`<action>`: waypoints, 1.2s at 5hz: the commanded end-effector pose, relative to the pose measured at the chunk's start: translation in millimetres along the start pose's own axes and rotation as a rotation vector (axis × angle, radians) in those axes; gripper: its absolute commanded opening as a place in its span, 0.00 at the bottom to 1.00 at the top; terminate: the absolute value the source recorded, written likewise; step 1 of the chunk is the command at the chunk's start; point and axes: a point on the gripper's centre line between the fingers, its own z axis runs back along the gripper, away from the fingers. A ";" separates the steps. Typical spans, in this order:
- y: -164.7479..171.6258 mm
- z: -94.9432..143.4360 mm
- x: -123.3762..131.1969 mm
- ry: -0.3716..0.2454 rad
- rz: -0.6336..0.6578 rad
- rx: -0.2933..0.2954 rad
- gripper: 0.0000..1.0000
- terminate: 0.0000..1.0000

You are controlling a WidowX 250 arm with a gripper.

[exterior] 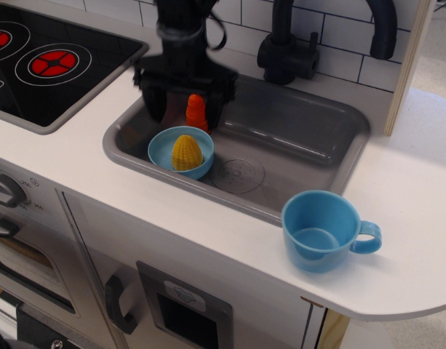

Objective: Take corn out of bowl sink

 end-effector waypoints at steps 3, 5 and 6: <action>18.4 -19.4 6.3 -0.062 0.146 -0.005 1.00 0.00; 21.0 -30.3 2.7 -0.055 0.196 0.056 1.00 0.00; 21.9 -31.7 2.1 -0.053 0.198 0.061 1.00 0.00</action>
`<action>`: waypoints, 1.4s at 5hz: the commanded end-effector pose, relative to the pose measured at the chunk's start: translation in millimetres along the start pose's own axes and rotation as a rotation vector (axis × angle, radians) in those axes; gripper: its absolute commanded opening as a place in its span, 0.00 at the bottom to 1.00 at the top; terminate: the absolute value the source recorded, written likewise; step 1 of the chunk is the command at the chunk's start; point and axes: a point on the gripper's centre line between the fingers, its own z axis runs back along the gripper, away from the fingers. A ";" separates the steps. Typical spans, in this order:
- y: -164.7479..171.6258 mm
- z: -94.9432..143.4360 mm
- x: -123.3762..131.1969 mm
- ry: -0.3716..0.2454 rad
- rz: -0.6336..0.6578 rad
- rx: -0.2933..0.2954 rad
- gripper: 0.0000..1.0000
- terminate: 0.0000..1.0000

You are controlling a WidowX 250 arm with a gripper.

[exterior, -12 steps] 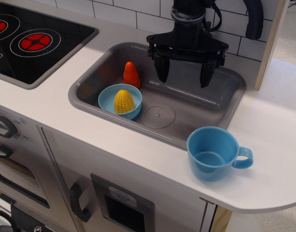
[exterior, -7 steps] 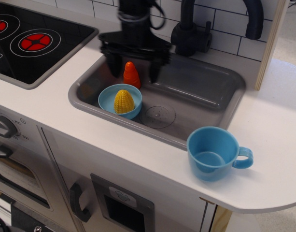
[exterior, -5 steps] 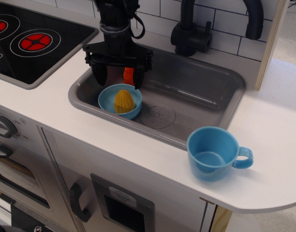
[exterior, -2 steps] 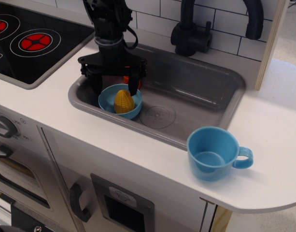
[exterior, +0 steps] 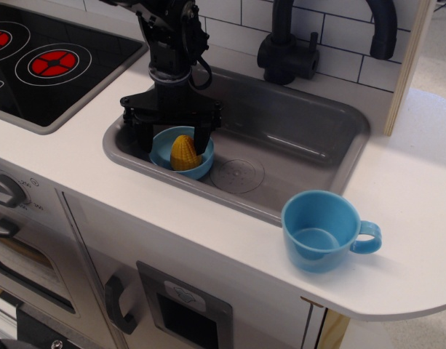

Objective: Take corn out of bowl sink

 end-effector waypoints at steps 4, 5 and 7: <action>-6.8 59.6 16.0 -0.155 0.171 -0.022 0.00 0.00; -17.5 75.4 13.3 -0.102 0.201 -0.062 0.00 0.00; -75.1 73.4 -8.2 -0.043 0.098 -0.103 0.00 0.00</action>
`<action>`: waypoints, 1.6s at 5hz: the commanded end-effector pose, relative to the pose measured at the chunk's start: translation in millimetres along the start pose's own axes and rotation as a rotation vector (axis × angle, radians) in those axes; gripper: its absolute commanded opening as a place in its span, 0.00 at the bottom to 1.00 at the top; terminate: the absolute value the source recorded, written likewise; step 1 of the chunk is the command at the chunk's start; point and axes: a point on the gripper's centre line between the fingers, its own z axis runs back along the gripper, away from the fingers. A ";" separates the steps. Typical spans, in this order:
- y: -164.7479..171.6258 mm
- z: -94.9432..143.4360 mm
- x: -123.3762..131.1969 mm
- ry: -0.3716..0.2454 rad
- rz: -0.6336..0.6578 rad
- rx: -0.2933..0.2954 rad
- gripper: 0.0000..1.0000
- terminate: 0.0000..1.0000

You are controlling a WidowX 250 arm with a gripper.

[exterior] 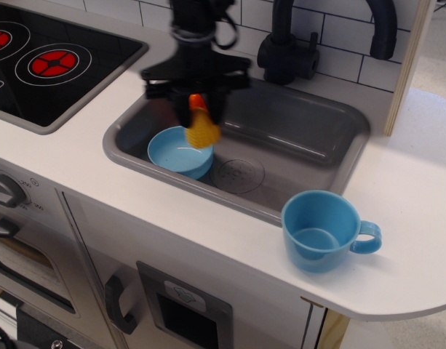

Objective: Take corn out of bowl sink

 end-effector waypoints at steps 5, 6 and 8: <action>-92.6 -26.3 -14.7 0.164 0.015 -0.057 1.00 0.00; -91.6 -17.1 -9.7 0.123 0.001 -0.024 1.00 0.00; -72.6 29.4 6.2 -0.003 0.050 -0.063 1.00 0.00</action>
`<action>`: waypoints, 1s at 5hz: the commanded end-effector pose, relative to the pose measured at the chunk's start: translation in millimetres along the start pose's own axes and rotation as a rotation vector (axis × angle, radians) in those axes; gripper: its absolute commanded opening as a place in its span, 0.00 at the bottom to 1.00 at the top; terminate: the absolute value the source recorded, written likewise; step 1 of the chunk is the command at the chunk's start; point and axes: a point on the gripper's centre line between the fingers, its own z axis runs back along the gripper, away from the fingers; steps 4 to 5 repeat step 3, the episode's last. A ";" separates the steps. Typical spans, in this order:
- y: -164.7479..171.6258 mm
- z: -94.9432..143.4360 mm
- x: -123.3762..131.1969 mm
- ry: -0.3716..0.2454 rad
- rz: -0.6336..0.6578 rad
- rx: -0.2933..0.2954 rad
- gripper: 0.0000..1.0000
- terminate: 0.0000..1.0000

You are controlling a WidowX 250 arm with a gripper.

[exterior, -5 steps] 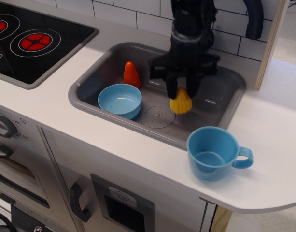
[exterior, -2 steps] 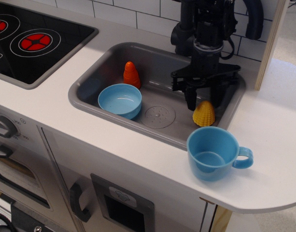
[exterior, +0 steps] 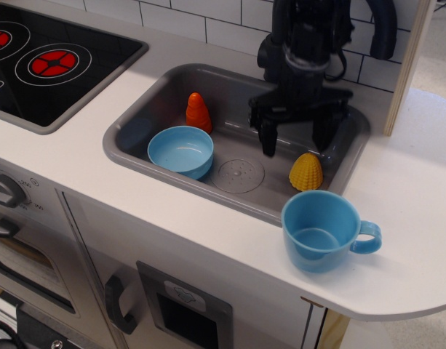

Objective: Take corn out of bowl sink

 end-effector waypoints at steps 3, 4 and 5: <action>6.5 57.1 14.3 -0.106 -0.010 -0.086 1.00 1.00; 6.5 57.1 14.3 -0.106 -0.010 -0.086 1.00 1.00; 6.5 57.1 14.3 -0.106 -0.010 -0.086 1.00 1.00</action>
